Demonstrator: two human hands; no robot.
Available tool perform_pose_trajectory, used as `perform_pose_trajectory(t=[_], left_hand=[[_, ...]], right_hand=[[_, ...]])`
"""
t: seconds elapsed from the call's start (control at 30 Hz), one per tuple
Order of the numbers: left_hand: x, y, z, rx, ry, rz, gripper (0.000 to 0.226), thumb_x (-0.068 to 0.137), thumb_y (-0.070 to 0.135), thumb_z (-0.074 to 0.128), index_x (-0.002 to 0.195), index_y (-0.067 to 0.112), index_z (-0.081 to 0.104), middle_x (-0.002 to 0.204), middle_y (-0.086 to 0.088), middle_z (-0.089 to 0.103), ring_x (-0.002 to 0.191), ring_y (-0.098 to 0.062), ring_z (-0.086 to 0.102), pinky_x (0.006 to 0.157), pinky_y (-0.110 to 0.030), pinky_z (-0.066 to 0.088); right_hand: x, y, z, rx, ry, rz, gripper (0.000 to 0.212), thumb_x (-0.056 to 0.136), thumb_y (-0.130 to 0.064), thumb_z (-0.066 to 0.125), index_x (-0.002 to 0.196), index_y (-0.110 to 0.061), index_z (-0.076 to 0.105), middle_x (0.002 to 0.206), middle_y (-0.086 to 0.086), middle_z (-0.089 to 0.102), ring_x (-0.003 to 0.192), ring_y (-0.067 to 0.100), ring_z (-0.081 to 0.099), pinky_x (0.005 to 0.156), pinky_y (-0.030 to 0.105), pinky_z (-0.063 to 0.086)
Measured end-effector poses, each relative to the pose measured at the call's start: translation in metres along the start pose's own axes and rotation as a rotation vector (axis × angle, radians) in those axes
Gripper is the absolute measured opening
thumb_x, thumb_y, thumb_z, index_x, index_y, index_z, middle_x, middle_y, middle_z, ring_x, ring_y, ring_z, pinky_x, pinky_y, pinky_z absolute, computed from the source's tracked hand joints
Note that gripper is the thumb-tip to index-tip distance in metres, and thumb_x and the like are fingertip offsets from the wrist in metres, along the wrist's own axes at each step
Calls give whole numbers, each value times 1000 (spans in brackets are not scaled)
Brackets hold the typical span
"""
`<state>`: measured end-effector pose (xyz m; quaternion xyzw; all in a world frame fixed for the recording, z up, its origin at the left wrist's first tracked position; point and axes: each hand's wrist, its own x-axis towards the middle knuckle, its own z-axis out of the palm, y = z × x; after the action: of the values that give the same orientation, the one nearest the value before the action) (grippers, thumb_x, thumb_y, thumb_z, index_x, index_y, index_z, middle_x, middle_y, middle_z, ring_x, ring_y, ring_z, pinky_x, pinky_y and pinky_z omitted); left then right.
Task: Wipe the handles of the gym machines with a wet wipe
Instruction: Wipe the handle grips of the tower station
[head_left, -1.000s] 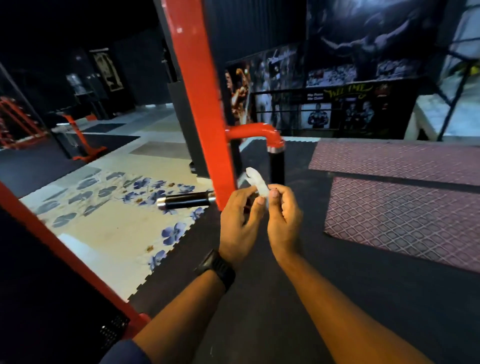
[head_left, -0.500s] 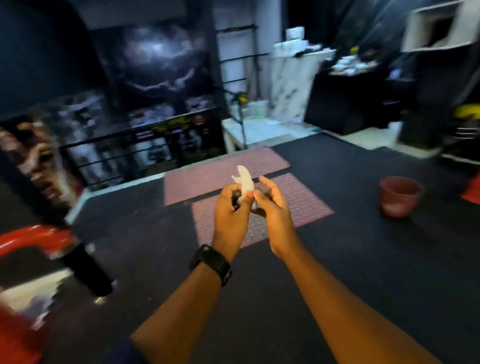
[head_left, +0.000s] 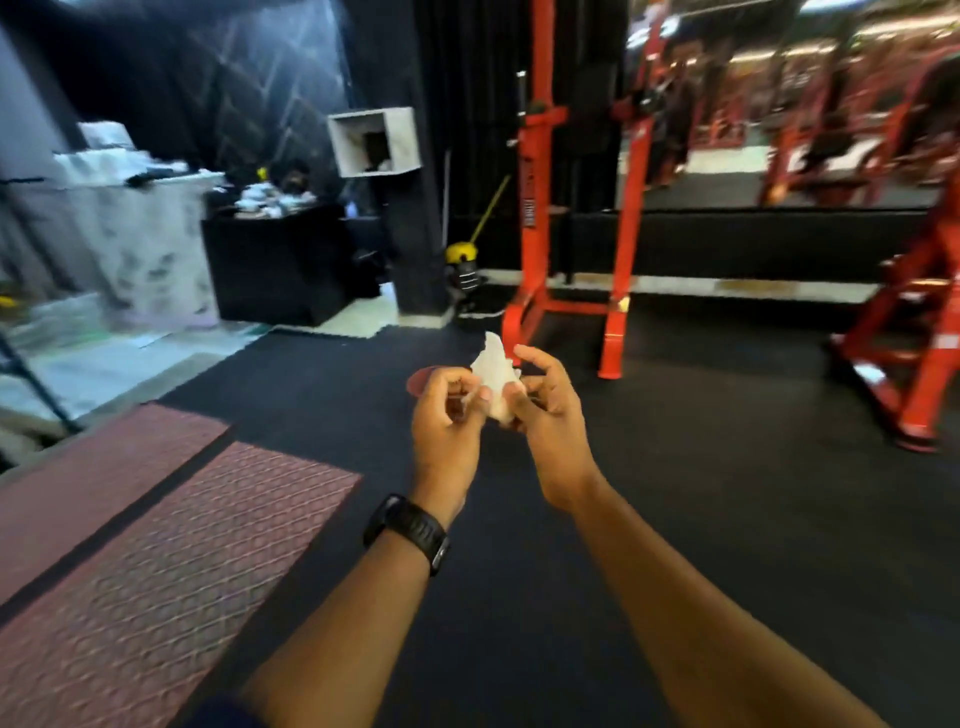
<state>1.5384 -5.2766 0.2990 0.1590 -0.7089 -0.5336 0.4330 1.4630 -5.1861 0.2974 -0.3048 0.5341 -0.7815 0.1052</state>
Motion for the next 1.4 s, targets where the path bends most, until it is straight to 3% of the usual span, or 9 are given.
perform_pose_trajectory(t=[0.2, 0.33, 0.43, 0.63, 0.73, 0.83, 0.97, 1.3, 1.4], left_hand=[[74, -26, 117, 17, -237, 90, 28, 96, 10, 64, 120, 20, 71, 111, 8, 65, 104, -4, 63, 89, -21, 52], [135, -41, 197, 95, -285, 195, 20, 96, 13, 65, 113, 20, 72, 106, 13, 63, 101, 3, 59, 86, -15, 49], [178, -48, 249, 130, -249, 233, 10, 93, 13, 67, 99, 20, 71, 100, 10, 64, 97, 1, 58, 81, -10, 45], [255, -60, 346, 20, -218, 211, 6, 93, 19, 69, 99, 19, 67, 99, 12, 64, 95, -4, 62, 84, -24, 52], [296, -75, 390, -52, -229, 157, 8, 94, 16, 68, 97, 24, 66, 96, 9, 68, 91, -7, 66, 81, -32, 58], [350, -104, 436, -75, -241, 159, 12, 95, 14, 66, 100, 24, 67, 99, 5, 71, 95, -11, 68, 85, -41, 59], [428, -141, 491, -101, -213, 196, 8, 95, 14, 66, 101, 20, 69, 98, 3, 71, 96, -14, 69, 86, -47, 58], [648, -199, 621, -50, -150, 314, 16, 94, 13, 67, 108, 17, 69, 107, 5, 66, 97, -4, 62, 86, -27, 54], [703, -221, 654, -41, -171, 288, 12, 94, 9, 66, 103, 14, 71, 99, 7, 70, 91, -2, 64, 84, -25, 55]], right_hand=[[82, 10, -94, -108, 108, -57, 27, 100, -7, 55, 122, -16, 68, 121, 11, 66, 109, 21, 67, 83, 28, 55], [151, 9, -161, -190, 122, -102, 32, 90, -9, 71, 121, -14, 68, 117, 7, 70, 111, 21, 67, 95, 37, 56], [201, 4, -200, -288, 135, -101, 21, 89, -14, 74, 109, -16, 72, 106, 3, 74, 101, 18, 70, 91, 40, 57], [306, 3, -269, -548, 241, -177, 9, 93, -26, 70, 95, -34, 66, 109, -12, 62, 100, -2, 60, 81, 14, 49], [356, 16, -299, -475, 261, -154, 9, 96, -26, 66, 103, -21, 66, 100, -8, 69, 91, 1, 65, 74, 17, 51], [417, 38, -326, -470, 292, -163, 17, 95, -29, 66, 101, -13, 62, 92, 6, 69, 82, 16, 65, 71, 37, 55], [495, 50, -349, -447, 148, -173, 20, 93, -28, 69, 111, -26, 63, 99, 1, 70, 88, 17, 68, 75, 33, 59], [751, 91, -413, -491, 272, -189, 9, 95, -19, 64, 103, -16, 67, 92, -3, 69, 80, 4, 65, 67, 18, 52], [819, 112, -433, -462, 256, -202, 28, 92, -9, 64, 116, -21, 62, 101, -2, 71, 90, 8, 69, 73, 22, 55]])
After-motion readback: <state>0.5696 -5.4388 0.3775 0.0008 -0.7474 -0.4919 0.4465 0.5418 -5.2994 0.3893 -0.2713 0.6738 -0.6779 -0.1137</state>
